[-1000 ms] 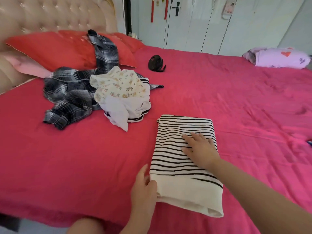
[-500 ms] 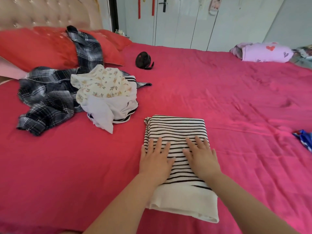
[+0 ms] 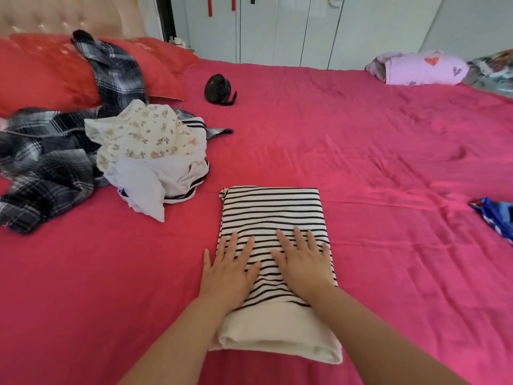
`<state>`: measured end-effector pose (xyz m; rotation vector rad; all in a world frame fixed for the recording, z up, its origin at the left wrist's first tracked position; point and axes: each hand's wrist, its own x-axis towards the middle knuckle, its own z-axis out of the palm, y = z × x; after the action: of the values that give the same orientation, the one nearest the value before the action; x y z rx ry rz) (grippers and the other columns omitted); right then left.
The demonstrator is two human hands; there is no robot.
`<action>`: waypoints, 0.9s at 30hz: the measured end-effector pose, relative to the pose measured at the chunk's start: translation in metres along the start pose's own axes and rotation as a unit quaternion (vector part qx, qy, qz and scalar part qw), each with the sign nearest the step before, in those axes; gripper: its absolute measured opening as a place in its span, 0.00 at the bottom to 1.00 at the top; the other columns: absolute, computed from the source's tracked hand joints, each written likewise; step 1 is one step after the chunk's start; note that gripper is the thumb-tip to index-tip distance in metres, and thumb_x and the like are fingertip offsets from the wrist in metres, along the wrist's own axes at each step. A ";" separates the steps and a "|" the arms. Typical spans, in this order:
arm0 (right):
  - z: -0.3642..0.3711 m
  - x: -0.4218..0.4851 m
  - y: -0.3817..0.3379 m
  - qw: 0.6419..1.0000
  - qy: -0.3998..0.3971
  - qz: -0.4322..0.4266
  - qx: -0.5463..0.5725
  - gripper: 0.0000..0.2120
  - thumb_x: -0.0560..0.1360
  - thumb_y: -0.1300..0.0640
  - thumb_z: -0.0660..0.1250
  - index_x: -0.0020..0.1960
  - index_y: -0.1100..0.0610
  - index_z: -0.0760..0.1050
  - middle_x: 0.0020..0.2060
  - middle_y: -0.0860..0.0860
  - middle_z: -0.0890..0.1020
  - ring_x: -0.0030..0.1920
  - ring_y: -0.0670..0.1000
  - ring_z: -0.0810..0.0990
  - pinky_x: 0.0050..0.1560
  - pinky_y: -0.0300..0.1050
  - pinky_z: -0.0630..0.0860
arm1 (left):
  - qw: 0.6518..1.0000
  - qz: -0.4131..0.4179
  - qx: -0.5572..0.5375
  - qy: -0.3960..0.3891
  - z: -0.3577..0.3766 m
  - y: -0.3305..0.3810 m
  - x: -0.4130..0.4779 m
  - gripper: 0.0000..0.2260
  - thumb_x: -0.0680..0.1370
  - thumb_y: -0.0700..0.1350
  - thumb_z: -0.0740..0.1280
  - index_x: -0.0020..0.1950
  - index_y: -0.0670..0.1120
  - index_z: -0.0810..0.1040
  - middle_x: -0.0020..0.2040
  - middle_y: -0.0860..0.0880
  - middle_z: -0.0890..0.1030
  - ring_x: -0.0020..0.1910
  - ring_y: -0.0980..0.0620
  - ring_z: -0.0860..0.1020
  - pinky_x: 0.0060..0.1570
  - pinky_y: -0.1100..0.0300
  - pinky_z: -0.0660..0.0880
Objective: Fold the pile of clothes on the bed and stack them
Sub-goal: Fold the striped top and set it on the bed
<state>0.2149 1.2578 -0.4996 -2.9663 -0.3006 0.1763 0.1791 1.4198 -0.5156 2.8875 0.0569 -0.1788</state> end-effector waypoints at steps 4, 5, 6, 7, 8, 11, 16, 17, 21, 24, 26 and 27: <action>-0.021 -0.015 0.014 0.991 0.069 -0.004 0.118 0.24 0.79 0.44 0.54 0.74 0.47 0.58 0.75 0.52 0.58 0.75 0.52 0.53 0.73 0.51 0.54 | 0.992 -0.022 -0.120 0.039 -0.019 0.002 -0.010 0.28 0.79 0.60 0.53 0.76 0.57 0.47 0.77 0.51 0.42 0.76 0.49 0.43 0.72 0.50 0.51; -0.025 -0.020 0.019 0.983 0.088 0.016 0.161 0.25 0.79 0.46 0.57 0.74 0.50 0.59 0.74 0.53 0.59 0.74 0.52 0.56 0.72 0.49 0.57 | 0.984 -0.047 -0.158 0.066 -0.022 0.003 -0.013 0.29 0.79 0.59 0.55 0.77 0.55 0.48 0.78 0.50 0.44 0.76 0.48 0.46 0.72 0.51 0.53; -0.028 -0.025 0.023 0.974 0.097 0.040 0.202 0.26 0.78 0.48 0.59 0.74 0.53 0.59 0.73 0.55 0.61 0.73 0.53 0.58 0.71 0.47 0.59 | 0.975 -0.075 -0.191 0.084 -0.025 0.005 -0.016 0.30 0.79 0.58 0.56 0.77 0.53 0.49 0.77 0.48 0.46 0.75 0.46 0.49 0.71 0.52 0.55; -0.031 -0.030 0.027 0.966 0.095 0.059 0.233 0.27 0.78 0.49 0.60 0.74 0.55 0.58 0.72 0.55 0.61 0.72 0.54 0.60 0.70 0.46 0.60 | 0.967 -0.102 -0.215 0.091 -0.027 0.008 -0.019 0.31 0.78 0.58 0.57 0.77 0.51 0.49 0.77 0.46 0.49 0.74 0.44 0.53 0.70 0.52 0.56; -0.033 -0.035 0.029 0.962 0.083 0.071 0.251 0.28 0.78 0.49 0.60 0.74 0.55 0.57 0.72 0.55 0.62 0.71 0.54 0.61 0.69 0.46 0.61 | 0.961 -0.127 -0.227 0.092 -0.028 0.010 -0.020 0.32 0.78 0.58 0.58 0.77 0.49 0.48 0.76 0.44 0.53 0.73 0.43 0.57 0.69 0.52 0.59; -0.033 -0.044 0.031 0.958 0.050 0.092 0.267 0.30 0.77 0.48 0.61 0.74 0.55 0.55 0.69 0.56 0.65 0.69 0.55 0.65 0.67 0.46 0.64 | 0.952 -0.189 -0.225 0.083 -0.032 0.014 -0.023 0.35 0.78 0.59 0.58 0.77 0.44 0.48 0.71 0.40 0.63 0.69 0.42 0.65 0.63 0.50 0.66; -0.034 -0.043 0.030 0.944 0.040 0.149 0.293 0.31 0.75 0.46 0.64 0.72 0.57 0.57 0.64 0.58 0.71 0.63 0.57 0.70 0.62 0.49 0.69 | 0.944 -0.234 -0.226 0.054 -0.032 0.014 -0.024 0.28 0.77 0.60 0.58 0.65 0.38 0.67 0.59 0.42 0.76 0.56 0.43 0.75 0.49 0.54 0.73; -0.034 -0.042 0.030 0.942 0.030 0.159 0.295 0.32 0.75 0.46 0.64 0.72 0.58 0.57 0.64 0.58 0.71 0.63 0.57 0.70 0.61 0.49 0.69 | 0.945 -0.227 -0.228 0.054 -0.031 0.013 -0.024 0.24 0.77 0.59 0.59 0.59 0.39 0.70 0.54 0.43 0.78 0.52 0.44 0.77 0.47 0.54 0.74; -0.038 -0.040 0.031 0.931 0.025 0.172 0.322 0.25 0.72 0.50 0.68 0.63 0.61 0.64 0.58 0.56 0.76 0.56 0.56 0.75 0.52 0.47 0.72 | 0.953 -0.169 -0.236 0.088 -0.028 0.012 -0.027 0.11 0.80 0.51 0.59 0.49 0.42 0.72 0.47 0.45 0.79 0.43 0.47 0.75 0.41 0.57 0.71; -0.047 -0.041 0.032 0.931 0.068 0.165 0.319 0.20 0.71 0.54 0.67 0.58 0.61 0.68 0.51 0.54 0.78 0.45 0.51 0.74 0.43 0.43 0.69 | 0.944 -0.126 -0.272 0.140 -0.029 0.017 -0.027 0.08 0.80 0.46 0.60 0.50 0.42 0.74 0.43 0.48 0.77 0.42 0.48 0.75 0.40 0.58 0.68; -0.051 -0.047 0.036 0.928 0.114 0.157 0.318 0.18 0.70 0.54 0.67 0.58 0.59 0.69 0.48 0.52 0.78 0.43 0.50 0.74 0.41 0.42 0.69 | 0.941 -0.100 -0.284 0.152 -0.031 0.022 -0.025 0.08 0.80 0.46 0.60 0.52 0.42 0.74 0.43 0.50 0.76 0.45 0.49 0.75 0.41 0.58 0.68; -0.051 -0.052 0.039 0.926 0.125 0.157 0.319 0.19 0.70 0.54 0.66 0.59 0.59 0.69 0.48 0.51 0.77 0.44 0.51 0.75 0.42 0.43 0.70 | 0.943 -0.089 -0.286 0.149 -0.032 0.024 -0.023 0.08 0.79 0.46 0.61 0.53 0.43 0.75 0.44 0.50 0.77 0.46 0.48 0.75 0.42 0.58 0.68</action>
<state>0.1785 1.2017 -0.4506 -2.3258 0.2320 -0.0636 0.1610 1.4036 -0.4761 2.3001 0.3625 0.2139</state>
